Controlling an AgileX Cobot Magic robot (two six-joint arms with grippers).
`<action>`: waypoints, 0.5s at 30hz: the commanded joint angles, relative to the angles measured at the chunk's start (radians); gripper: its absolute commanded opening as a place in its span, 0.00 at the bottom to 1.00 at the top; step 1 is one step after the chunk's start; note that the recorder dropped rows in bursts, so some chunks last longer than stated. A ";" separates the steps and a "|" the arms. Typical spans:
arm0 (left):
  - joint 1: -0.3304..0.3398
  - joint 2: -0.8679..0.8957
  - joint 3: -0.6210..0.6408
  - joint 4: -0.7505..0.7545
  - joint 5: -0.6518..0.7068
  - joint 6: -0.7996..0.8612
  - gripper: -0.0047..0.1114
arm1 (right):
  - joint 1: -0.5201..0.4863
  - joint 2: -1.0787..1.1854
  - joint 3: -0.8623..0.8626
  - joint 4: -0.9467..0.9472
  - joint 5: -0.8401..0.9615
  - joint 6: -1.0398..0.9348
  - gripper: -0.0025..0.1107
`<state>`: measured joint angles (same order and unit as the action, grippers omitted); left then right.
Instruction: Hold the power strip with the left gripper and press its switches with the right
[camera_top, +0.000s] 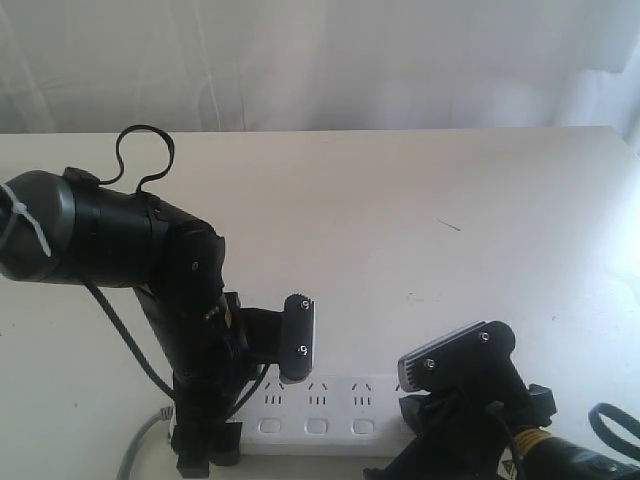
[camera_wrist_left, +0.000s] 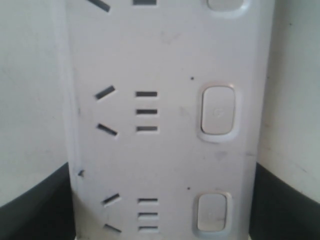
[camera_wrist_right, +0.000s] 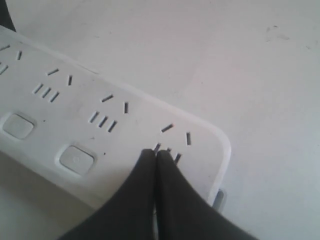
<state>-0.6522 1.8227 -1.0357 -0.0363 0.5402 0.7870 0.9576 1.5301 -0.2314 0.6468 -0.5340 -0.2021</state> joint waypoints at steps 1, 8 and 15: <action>0.003 0.025 0.019 0.000 0.082 -0.007 0.04 | -0.002 0.017 0.009 0.010 0.130 -0.002 0.02; 0.003 0.025 0.019 0.000 0.072 -0.002 0.04 | -0.002 0.017 0.009 0.010 0.170 -0.002 0.02; 0.003 0.025 0.019 0.000 0.075 -0.006 0.04 | -0.002 0.017 0.009 0.010 0.231 -0.002 0.02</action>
<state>-0.6522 1.8227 -1.0357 -0.0381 0.5402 0.7870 0.9576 1.5300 -0.2399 0.6489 -0.5021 -0.2021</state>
